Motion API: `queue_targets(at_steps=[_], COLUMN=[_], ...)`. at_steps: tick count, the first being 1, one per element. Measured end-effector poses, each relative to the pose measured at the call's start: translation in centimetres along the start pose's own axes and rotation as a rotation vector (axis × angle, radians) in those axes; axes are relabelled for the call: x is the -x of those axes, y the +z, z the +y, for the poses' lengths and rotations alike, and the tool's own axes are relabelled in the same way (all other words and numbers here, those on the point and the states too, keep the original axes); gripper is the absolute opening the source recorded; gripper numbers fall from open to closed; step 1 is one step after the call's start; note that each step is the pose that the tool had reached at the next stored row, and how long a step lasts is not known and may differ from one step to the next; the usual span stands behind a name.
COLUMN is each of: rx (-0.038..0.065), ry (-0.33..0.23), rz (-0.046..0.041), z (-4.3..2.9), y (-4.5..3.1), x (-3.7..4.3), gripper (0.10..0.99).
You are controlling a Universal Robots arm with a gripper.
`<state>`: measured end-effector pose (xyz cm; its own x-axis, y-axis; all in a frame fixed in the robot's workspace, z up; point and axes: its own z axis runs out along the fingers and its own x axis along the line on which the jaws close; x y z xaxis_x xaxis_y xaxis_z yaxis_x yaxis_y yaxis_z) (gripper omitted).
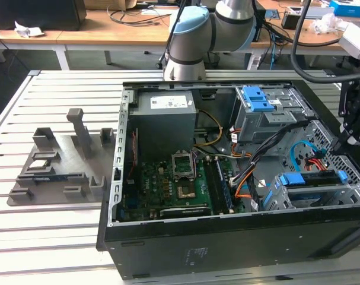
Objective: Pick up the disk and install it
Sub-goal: 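Insert the first disk wire, then insert the second disk wire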
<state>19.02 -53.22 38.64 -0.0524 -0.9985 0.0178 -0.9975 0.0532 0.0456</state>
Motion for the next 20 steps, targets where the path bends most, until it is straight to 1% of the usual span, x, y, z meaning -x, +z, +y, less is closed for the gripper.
queue_targets(at_steps=[6,8,9,10,11,12,13,15,17,18,20], rx=[0.000,0.000,0.000,0.000,0.000,0.000,0.000,0.000,0.000,0.000,-0.001], ry=[0.000,0.000,0.000,0.000,0.000,0.000,0.000,0.000,-0.002,-0.004,-0.032], rz=[0.0001,0.0001,0.0001,0.0001,0.0000,0.0002,0.0006,0.0002,0.0000,-0.0002,0.0012], z=[0.00,0.00,0.00,0.00,0.00,0.03,0.13,0.68,1.33,1.44,2.01], y=[-0.01,-0.02,-0.02,-0.02,-0.01,-0.03,-0.03,0.13,0.45,0.57,0.93], x=[0.00,0.00,0.00,0.00,0.00,0.00,-0.01,-0.03,-0.07,-0.07,-0.09], gripper=[0.106,0.235,0.235,0.294,0.294,0.361,0.361,0.361,0.361,0.361,0.361])
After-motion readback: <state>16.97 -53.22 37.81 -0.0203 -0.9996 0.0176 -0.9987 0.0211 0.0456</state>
